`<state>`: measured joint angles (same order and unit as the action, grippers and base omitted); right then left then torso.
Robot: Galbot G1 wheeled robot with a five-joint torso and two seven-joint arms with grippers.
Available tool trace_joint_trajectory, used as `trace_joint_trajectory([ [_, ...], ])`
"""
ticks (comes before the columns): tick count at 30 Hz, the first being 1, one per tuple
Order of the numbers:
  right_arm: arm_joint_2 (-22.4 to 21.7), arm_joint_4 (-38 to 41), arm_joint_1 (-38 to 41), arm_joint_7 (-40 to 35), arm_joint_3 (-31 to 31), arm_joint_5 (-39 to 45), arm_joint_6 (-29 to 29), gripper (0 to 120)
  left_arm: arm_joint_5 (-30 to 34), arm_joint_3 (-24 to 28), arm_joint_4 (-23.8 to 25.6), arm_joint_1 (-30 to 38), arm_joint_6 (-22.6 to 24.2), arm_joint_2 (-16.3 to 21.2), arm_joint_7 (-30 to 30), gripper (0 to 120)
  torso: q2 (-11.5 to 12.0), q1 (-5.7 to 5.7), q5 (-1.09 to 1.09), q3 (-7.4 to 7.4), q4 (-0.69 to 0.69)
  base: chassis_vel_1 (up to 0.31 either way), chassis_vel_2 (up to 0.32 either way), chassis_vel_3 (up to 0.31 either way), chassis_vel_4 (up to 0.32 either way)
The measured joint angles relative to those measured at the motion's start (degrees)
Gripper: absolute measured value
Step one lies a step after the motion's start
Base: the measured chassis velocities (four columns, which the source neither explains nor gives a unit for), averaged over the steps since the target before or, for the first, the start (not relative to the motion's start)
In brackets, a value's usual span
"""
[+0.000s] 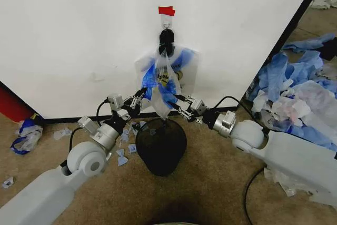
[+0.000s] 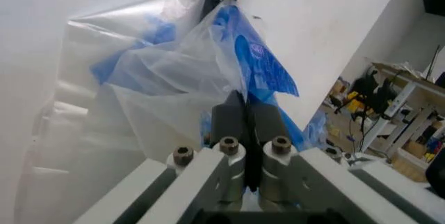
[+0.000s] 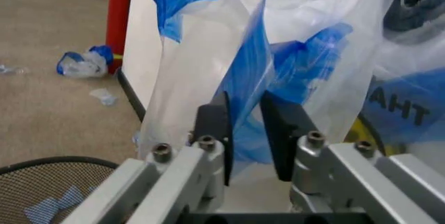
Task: Pick up the garbage bag from the wall and place it over the trash bin.
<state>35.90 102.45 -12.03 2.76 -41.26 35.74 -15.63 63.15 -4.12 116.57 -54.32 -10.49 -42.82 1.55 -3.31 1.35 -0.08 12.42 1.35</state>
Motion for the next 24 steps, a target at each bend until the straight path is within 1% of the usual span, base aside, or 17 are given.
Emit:
trace_joint_trajectory([
  [1, 0.0, 0.0, 0.7, 0.0, -0.5, 0.0, 0.1, 10, -0.1, 0.0, -0.1, 0.0, 0.0, -0.2, 0.0, 0, 0.0, 0.0, 0.01, 0.0, 0.0, 0.0, 0.0, 0.0, 0.0],
  [3, -0.1, 0.0, 1.2, 0.0, -0.8, 0.1, 0.1, 9, -0.2, 0.1, -0.1, -0.1, -0.1, -0.3, 0.0, 0, 0.0, 0.0, 0.01, 0.0, 0.0, 0.0, 0.0, 0.0, 0.0],
  [5, -0.2, 0.0, 1.8, 0.0, -1.2, 0.3, 0.2, 1, -0.3, 0.1, -0.2, -0.1, -0.1, -0.3, -0.1, 0, 0.0, 0.0, 0.0, 0.0, 0.0, 0.0, 0.0, 0.0, 0.0],
  [11, -0.6, 0.2, 2.3, 0.0, -1.6, 0.6, 0.3, 0, -0.3, 0.1, -0.2, -0.1, -0.2, -0.5, -0.1, 0, 0.0, 0.0, 0.01, 0.0, 0.0, 0.0, 0.0, 0.0, 0.0],
  [14, -1.0, 0.7, 0.9, -0.1, -0.4, 0.9, 0.0, 0, -0.4, 0.1, -0.3, -0.1, -0.2, -0.5, -0.1, 0, 0.0, 0.0, 0.0, 0.0, -0.01, 0.0, 0.0, 0.0, 0.0],
  [16, -1.5, 1.5, -0.7, -0.2, 1.4, 1.3, -0.1, 0, -0.4, 0.1, -0.3, -0.1, -0.2, -0.5, -0.1, 0, 0.0, 0.0, 0.01, 0.0, -0.01, 0.0, 0.0, 0.0, 0.0],
  [18, -2.5, 3.7, -5.8, -0.8, 6.5, 2.7, -0.2, 0, -0.6, 0.1, -0.6, -0.2, -0.2, -0.4, -0.1, 0, 0.0, 0.0, 0.01, 0.0, 0.0, 0.0, 0.0, 0.0, 0.0],
  [19, -2.5, 3.7, -5.8, -0.8, 6.5, 2.7, -0.2, 0, -0.6, 0.1, -0.6, -0.2, -0.2, -0.4, -0.1, 0, 0.0, 0.0, 0.01, 0.0, 0.0, 0.0, 0.0, 0.0, 0.0],
  [21, -3.2, 5.4, -9.2, -1.3, 10.2, 4.1, -0.1, 0, -0.7, 0.0, -0.8, -0.2, -0.2, -0.4, -0.1, 0, 0.0, 0.0, 0.04, 0.0, 0.0, 0.0, 0.0, 0.0, 0.0],
  [23, -3.6, 6.5, -11.2, -1.7, 12.4, 5.1, -0.1, 0, -0.8, 0.0, -0.9, -0.2, -0.2, -0.4, -0.1, 0, 0.0, 0.0, 0.01, -0.01, 0.01, 0.0, 0.0, 0.0, 0.0],
  [24, -4.4, 8.1, -15.0, -2.1, 16.1, 6.7, 0.1, 0, -0.8, -0.1, -1.0, -0.2, -0.2, -0.4, -0.1, 0, 0.0, 0.0, 0.0, -0.01, 0.0, 0.0, 0.0, 0.0, 0.0],
])
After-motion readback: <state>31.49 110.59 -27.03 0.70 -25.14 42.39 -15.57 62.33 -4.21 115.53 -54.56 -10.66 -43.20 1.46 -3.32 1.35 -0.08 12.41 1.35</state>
